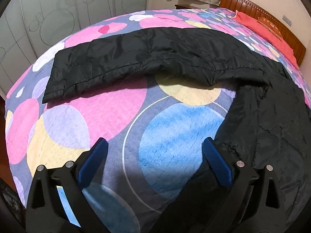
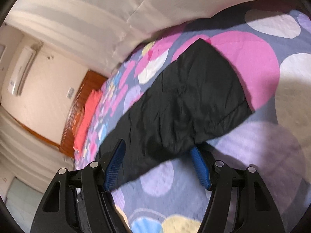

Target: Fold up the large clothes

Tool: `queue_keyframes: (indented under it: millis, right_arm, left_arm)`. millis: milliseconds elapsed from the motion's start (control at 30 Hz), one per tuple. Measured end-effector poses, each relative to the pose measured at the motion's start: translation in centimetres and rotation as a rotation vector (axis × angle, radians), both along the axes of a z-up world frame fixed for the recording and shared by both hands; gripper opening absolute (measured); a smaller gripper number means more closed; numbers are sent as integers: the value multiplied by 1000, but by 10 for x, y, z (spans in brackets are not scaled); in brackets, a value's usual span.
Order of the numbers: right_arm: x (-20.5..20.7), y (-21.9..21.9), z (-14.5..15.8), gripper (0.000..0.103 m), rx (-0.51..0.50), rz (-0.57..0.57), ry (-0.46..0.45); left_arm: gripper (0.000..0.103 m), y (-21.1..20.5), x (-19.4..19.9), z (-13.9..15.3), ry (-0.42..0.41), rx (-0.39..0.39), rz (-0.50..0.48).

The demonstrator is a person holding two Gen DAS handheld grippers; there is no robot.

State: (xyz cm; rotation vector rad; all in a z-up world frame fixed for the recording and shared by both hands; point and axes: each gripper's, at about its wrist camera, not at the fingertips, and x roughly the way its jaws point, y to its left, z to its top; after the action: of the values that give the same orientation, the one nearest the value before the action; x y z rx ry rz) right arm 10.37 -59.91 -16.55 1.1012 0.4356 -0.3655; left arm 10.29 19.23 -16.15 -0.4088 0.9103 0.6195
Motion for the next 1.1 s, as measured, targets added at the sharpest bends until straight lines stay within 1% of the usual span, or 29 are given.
queue_keyframes:
  millis: [33,67,100,133,167,267,367,467,500,633,667,700,767,867,967,1100]
  right_arm:
    - [1,-3,-1,63,0,-9,-3]
    - [3,-5,0,56,-4,-25,1]
    - [4,-6,0,52,-12,-39,18]
    - [5,-7,-1,42,-17,-45,24]
    - [5,-8,-2,30,-22,-54,34]
    - [6,-13,-2,17,-22,-68,44]
    - [10,-9,13,14,-62,-64,38]
    - [15,4,40,12,-157,-36,19]
    - [19,13,54,12,-200,-13,7]
    - [39,53,92,10,-336,95,-28]
    - [48,71,105,9,-384,139,-37]
    - [53,80,110,9,-407,162,-43]
    - [69,118,128,9,-485,253,-66]
    - [92,171,144,9,-552,377,-100]
    - [113,225,153,9,-597,494,-129]
    - [134,295,154,8,-661,646,-159]
  left_arm:
    - [99,-1,0,-1,0,8,0]
    - [99,-1,0,-1,1,11,1]
    - [99,-1,1,-2,0,12,1]
    - [99,-1,1,-2,1,11,0]
    - [99,-2,1,-2,3,10,1]
    - [100,-4,2,-1,11,13,1]
    - [100,-3,0,-1,18,4,3]
    - [100,-1,-3,-1,12,-9,5]
    - [100,-1,-4,-1,9,-12,4]
    - [100,1,-5,-2,7,-14,-4]
    - [100,0,-5,-2,9,-13,-5]
    - [100,1,-6,-2,13,-13,-7]
    - [100,1,-9,-1,9,-17,-8]
    - [100,1,-13,-3,-3,-15,-13]
    - [100,1,-14,-4,-7,-9,-13]
    - [100,1,-14,-4,-8,-13,-15]
